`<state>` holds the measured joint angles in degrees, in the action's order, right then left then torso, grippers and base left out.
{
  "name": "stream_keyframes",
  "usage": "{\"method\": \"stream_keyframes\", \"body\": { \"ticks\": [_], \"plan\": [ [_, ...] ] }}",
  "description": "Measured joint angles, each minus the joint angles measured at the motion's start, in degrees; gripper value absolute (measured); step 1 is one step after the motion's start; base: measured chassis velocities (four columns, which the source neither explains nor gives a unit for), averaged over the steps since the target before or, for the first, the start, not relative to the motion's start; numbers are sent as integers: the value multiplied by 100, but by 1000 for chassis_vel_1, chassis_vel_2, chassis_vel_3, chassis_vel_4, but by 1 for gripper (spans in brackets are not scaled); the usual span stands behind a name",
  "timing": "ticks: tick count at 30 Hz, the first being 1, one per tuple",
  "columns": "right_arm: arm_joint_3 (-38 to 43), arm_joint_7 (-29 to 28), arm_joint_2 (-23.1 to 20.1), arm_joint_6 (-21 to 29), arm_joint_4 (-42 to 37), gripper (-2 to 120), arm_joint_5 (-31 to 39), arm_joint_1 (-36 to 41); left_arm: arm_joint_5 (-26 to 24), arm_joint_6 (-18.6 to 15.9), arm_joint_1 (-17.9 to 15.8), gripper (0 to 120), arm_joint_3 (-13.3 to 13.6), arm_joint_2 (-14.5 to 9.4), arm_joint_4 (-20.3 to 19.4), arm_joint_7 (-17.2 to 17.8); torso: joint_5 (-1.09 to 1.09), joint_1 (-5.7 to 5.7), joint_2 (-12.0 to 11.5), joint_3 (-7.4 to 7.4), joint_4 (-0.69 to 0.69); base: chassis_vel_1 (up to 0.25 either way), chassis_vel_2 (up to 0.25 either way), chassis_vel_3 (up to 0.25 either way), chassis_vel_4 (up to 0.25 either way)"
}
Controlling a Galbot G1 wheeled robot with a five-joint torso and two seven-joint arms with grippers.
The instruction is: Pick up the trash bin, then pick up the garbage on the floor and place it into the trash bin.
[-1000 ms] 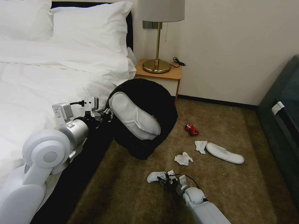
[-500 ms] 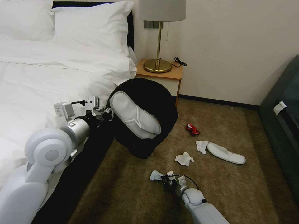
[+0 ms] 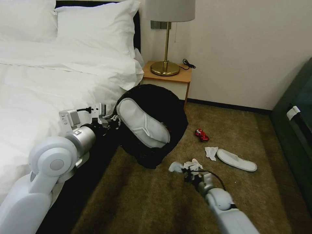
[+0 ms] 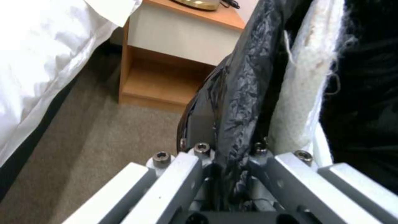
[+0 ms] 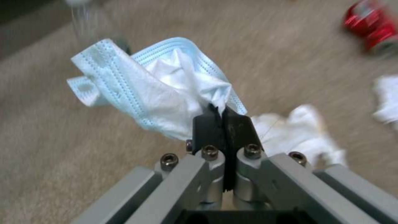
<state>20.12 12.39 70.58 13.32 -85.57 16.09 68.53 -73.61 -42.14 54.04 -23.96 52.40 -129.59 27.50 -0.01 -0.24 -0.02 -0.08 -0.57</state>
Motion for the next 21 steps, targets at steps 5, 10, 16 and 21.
{"method": "stream_keyframes", "body": {
  "ticks": [5, 10, 16, 21],
  "plan": [
    [191, -101, -284, 89, -719, 0, 277, 340, 26, 0, 54, 1, -10, -20, 1, 25, 0, 0, 1, 0, 0, 0, 0, 0, 0],
    [891, -238, -741, 351, -2264, 0, 797, 948, 81, 0, 163, 1, 30, -47, -37, 97, 0, 1, 1, 0, 1, 0, 0, 0, 0],
    [1786, -300, -1237, 731, -3510, 0, 1379, 1244, 81, 1, 174, 1, 42, -53, 12, 151, 1, 1, 2, 1, 0, 0, 0, 0, 0],
    [2079, -302, -1452, 994, -4033, 0, 1800, 1060, 161, 0, 296, 1, 99, -22, -2, 204, 1, 1, 2, 0, 1, 0, 0, 0, 0]
  ]
}}
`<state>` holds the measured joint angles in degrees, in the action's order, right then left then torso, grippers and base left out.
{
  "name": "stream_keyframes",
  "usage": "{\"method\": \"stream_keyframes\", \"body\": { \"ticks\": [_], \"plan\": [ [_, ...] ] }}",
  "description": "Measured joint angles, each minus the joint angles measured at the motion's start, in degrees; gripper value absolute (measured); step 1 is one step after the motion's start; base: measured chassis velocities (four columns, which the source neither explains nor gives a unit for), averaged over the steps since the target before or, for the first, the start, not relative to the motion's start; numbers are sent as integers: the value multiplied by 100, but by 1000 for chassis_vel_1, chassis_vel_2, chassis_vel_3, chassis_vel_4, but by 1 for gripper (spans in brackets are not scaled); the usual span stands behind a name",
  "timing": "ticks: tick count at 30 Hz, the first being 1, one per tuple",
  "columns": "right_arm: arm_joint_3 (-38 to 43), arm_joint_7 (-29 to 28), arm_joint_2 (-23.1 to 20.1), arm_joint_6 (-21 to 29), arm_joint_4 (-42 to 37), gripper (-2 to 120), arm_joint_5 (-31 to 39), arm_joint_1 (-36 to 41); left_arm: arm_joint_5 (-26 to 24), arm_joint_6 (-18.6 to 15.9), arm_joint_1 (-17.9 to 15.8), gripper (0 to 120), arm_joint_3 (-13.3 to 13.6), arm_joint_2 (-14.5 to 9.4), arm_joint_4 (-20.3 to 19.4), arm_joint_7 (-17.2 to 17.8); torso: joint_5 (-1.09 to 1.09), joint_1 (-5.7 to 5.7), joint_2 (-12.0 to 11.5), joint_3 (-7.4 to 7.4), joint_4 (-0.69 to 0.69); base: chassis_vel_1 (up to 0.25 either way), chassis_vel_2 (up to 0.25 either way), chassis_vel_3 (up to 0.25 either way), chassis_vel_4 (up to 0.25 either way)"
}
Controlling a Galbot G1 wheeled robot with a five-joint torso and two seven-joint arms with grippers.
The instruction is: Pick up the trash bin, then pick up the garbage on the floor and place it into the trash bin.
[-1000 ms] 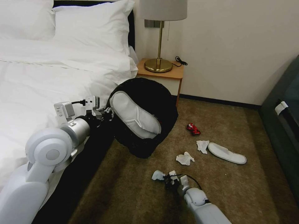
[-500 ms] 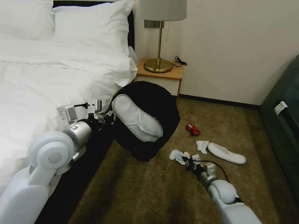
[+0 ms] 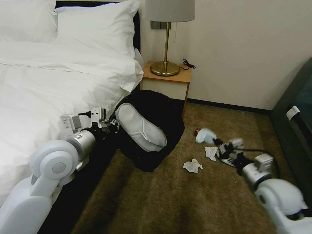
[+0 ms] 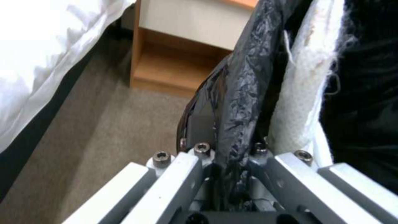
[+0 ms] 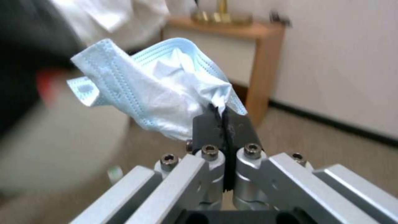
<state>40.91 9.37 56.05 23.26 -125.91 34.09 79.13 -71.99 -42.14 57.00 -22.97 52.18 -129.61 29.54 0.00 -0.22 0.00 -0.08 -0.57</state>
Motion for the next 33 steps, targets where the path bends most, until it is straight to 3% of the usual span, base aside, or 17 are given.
{"method": "stream_keyframes", "body": {
  "ticks": [7, 11, 17, 23, 33],
  "plan": [
    [355, -58, -397, 169, -627, 0, 1046, -391, 24, 0, 90, 1, 159, -42, -38, 35, -1, 0, 0, 0, -1, 0, 0, 0, 0],
    [174, -131, -596, 199, -735, 0, 1485, -819, -8, 0, 76, 1, 299, -69, -50, 4, 1, 0, 0, 0, 0, 0, 0, 0, 0],
    [-522, -122, -724, 279, -704, 0, 1596, -1480, -111, 0, -66, 1, 504, -68, 26, -7, 0, 0, 0, 0, 1, 0, 0, 0, 0],
    [-1060, 18, -742, 437, -768, 0, 1529, -1568, -192, 0, -239, 1, 765, -34, 68, 13, 0, 0, 0, 0, 0, 0, 0, 0, 0],
    [-1977, 29, -630, 571, -776, 1, 1113, -1586, -212, 1, -384, 1, 846, 7, 118, 27, 0, 0, 0, -1, 0, 0, 0, 0, 0]
  ]
}}
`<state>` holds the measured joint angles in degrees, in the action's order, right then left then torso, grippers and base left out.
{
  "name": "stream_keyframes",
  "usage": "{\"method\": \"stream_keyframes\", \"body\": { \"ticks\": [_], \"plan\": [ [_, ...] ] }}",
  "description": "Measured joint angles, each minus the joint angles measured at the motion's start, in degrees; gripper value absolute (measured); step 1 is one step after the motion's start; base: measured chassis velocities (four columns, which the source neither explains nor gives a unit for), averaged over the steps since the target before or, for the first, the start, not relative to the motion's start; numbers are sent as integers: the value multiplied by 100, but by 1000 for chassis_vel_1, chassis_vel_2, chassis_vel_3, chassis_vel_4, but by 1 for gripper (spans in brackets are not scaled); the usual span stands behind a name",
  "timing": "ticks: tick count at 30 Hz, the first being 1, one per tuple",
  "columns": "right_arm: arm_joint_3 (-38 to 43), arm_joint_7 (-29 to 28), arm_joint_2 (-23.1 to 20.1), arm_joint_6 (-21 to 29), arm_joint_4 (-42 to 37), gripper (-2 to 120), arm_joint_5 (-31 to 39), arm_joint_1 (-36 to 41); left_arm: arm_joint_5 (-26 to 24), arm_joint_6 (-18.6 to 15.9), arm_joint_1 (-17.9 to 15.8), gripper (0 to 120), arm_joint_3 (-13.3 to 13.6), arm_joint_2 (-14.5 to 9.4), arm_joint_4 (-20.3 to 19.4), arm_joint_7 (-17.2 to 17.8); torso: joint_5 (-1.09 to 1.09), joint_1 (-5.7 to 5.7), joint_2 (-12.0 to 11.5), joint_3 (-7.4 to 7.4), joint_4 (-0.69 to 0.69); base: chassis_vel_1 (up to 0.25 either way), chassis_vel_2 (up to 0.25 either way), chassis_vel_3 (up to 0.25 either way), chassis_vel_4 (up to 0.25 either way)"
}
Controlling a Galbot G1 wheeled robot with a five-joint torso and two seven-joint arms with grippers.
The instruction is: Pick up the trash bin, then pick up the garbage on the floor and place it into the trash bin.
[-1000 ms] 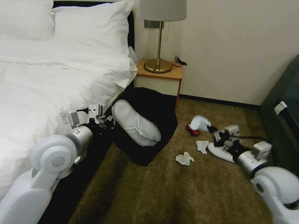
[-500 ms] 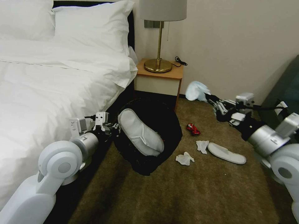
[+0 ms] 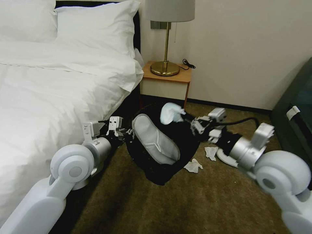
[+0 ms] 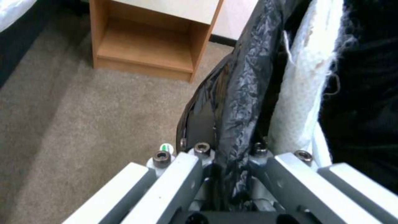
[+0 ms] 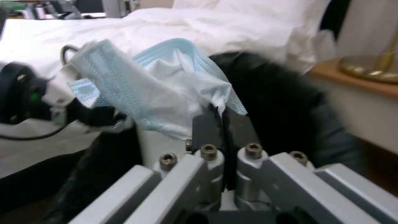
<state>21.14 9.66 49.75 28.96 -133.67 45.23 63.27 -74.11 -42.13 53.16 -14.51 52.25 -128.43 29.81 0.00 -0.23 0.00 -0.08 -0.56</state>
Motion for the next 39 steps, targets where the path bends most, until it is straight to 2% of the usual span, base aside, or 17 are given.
{"method": "stream_keyframes", "body": {
  "ticks": [2, 4, 6, 9, 10, 11, 12, 13, 17, 19, 20, 22, 23, 25, 32, 37, 39],
  "plan": [
    [-209, -1, 63, 57, -1, 12, -117, -12, -1, 0, -3, 1, -3, -4, 8, 0, 0, 0, 0, 0, 0, 0, 0, 0, 0],
    [-289, -2, 73, 60, -1, 15, -167, -22, -1, 0, -3, 1, -10, -4, 11, 1, 0, 0, 0, 0, 0, 0, 0, 0, 0],
    [-438, -21, 83, 67, 2, 28, -211, -73, 4, 0, -7, 1, -41, 9, 19, 1, 0, 0, 0, 0, 0, 0, 0, 0, 0],
    [-468, -24, 83, 68, 4, 31, -211, -95, 5, 0, -13, 1, -46, 19, 22, 1, 0, 0, 0, 0, 0, 0, 0, 0, 0],
    [-494, -30, 81, 68, 10, 38, -212, -133, 8, 0, -22, 1, -48, 38, 28, 1, 0, 0, 0, 0, 0, 0, 0, 0, 0],
    [-495, -33, 76, 68, 16, 43, -211, -165, 11, 0, -28, 1, -48, 54, 33, 1, 0, 0, 0, 0, 0, 0, 0, 0, 0],
    [-495, -33, 76, 68, 16, 43, -211, -165, 11, 0, -28, 1, -48, 54, 33, 1, 0, 0, 0, 0, 0, 0, 0, 0, 0],
    [-478, -34, 68, 68, 20, 51, -184, -220, 14, 0, -39, 1, -48, 78, 44, 1, 0, 0, 0, 0, 0, 0, 0, 0, 0],
    [-428, -34, 65, 67, 21, 60, -147, -287, 16, 0, -44, 1, -48, 93, 56, 0, 0, 0, 0, 0, 0, 0, 0, 0, 0],
    [-341, -33, 82, 65, -16, 73, -14, -403, 17, 0, -45, 1, -62, 95, 62, -2, 0, 0, 0, 0, 0, 0, 0, 0, 0],
    [-341, -33, 82, 65, -16, 73, -14, -403, 17, 0, -45, 1, -62, 95, 62, -2, 0, 0, 0, 0, 0, 0, 0, 0, 0],
    [-259, -32, 80, 75, -60, 83, 128, -503, 16, 0, -18, 1, -122, 87, 49, -1, 0, 0, 0, 0, 0, 0, 0, 0, 0],
    [-259, -32, 80, 75, -60, 83, 128, -503, 16, 0, -18, 1, -122, 87, 49, -1, 0, 0, 0, 0, 0, 0, 0, 0, 0],
    [-113, -33, 55, 77, -92, 96, 279, -605, 10, 0, 10, 1, -186, 81, 45, 10, 0, 0, 0, 0, 1, 0, 0, 0, 0],
    [148, -136, 35, 51, -96, 108, 519, -758, 8, 0, 10, 1, -237, 107, 73, 21, 0, 0, 0, 0, 0, 0, 0, 0, 0],
    [380, -600, 33, -74, -68, 114, 840, -878, 17, 0, 16, 1, -325, 101, 92, 42, 0, 0, 0, 0, 0, 0, 0, 0, 0],
    [573, -949, 37, -189, 34, 114, 895, -871, 16, 0, 9, 1, -400, 65, 98, 58, 0, 0, 0, 0, 0, 0, 0, 0, 0]
  ]
}}
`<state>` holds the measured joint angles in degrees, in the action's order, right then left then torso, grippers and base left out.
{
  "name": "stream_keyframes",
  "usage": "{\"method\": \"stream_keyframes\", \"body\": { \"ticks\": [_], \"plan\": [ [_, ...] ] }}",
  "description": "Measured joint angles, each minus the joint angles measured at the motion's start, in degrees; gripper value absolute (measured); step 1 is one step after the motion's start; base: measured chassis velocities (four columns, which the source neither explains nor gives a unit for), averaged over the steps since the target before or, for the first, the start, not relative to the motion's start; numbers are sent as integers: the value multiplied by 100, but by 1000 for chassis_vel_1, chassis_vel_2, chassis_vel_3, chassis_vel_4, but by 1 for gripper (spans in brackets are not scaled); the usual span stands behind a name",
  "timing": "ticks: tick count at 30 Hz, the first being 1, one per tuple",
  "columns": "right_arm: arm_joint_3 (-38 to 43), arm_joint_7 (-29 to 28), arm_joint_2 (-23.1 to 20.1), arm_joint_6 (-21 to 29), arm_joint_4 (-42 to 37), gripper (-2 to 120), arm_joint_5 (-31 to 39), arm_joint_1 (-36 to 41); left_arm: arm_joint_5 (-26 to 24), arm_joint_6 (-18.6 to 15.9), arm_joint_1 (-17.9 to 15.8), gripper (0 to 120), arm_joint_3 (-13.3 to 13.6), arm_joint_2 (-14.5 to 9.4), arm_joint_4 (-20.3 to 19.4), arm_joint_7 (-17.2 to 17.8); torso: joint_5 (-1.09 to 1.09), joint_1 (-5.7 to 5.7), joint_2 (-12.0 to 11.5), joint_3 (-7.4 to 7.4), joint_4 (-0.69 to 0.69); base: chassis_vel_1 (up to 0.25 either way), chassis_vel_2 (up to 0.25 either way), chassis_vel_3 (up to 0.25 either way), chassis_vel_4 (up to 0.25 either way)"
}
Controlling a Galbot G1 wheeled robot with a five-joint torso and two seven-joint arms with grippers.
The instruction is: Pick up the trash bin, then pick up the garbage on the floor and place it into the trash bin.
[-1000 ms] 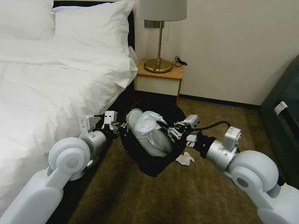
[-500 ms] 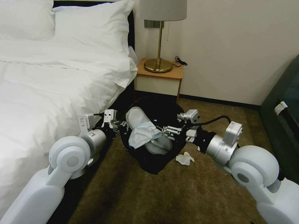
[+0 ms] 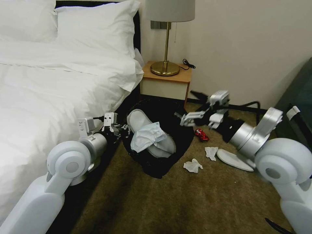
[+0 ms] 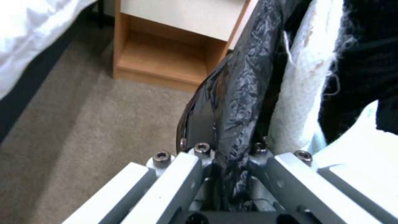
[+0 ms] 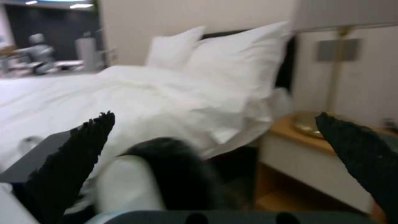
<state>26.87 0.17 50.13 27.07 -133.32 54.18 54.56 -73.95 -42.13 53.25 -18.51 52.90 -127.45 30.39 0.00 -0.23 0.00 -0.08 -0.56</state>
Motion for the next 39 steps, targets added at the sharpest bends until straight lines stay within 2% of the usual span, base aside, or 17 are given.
{"method": "stream_keyframes", "body": {
  "ticks": [6, 11, 13, 22, 30, 33, 39],
  "plan": [
    [371, -417, 112, -89, 104, 113, 37, 257, -5, 0, -24, 1, -101, -36, 0, 27, -1, 0, 0, 0, 0, 0, 0, 0, 0],
    [844, -740, 252, -189, 123, 107, 8, 759, -6, 0, 16, 1, -213, -59, -19, 31, 0, 0, 0, 0, 0, 0, 0, 0, 0],
    [1178, -914, 387, -249, 103, 101, 12, 1125, -13, 0, 24, 1, -253, -65, -30, 33, 0, 0, 0, 0, -1, 0, 0, 0, 0],
    [1621, -943, 533, -305, 482, 100, -196, 1594, -125, 0, -46, 1, -347, -76, -63, 76, -1, 0, 0, 0, -1, 0, 0, 0, 0],
    [1419, -805, 968, -463, 1395, 100, -978, 1833, -227, 0, -15, 1, -448, -178, -163, 62, 0, 0, 0, 0, 0, 0, 0, 0, 0],
    [1271, -651, 1242, -667, 2042, 100, -1500, 1848, -260, 0, -26, 1, -474, -194, -196, 59, -1, 0, 0, 0, 0, 0, 0, 0, 0],
    [1138, -590, 1493, -976, 2709, 100, -2028, 1906, -267, 0, 3, 1, -483, -191, -245, 55, 0, 0, 0, 0, 0, 0, 0, 0, 0]
  ]
}}
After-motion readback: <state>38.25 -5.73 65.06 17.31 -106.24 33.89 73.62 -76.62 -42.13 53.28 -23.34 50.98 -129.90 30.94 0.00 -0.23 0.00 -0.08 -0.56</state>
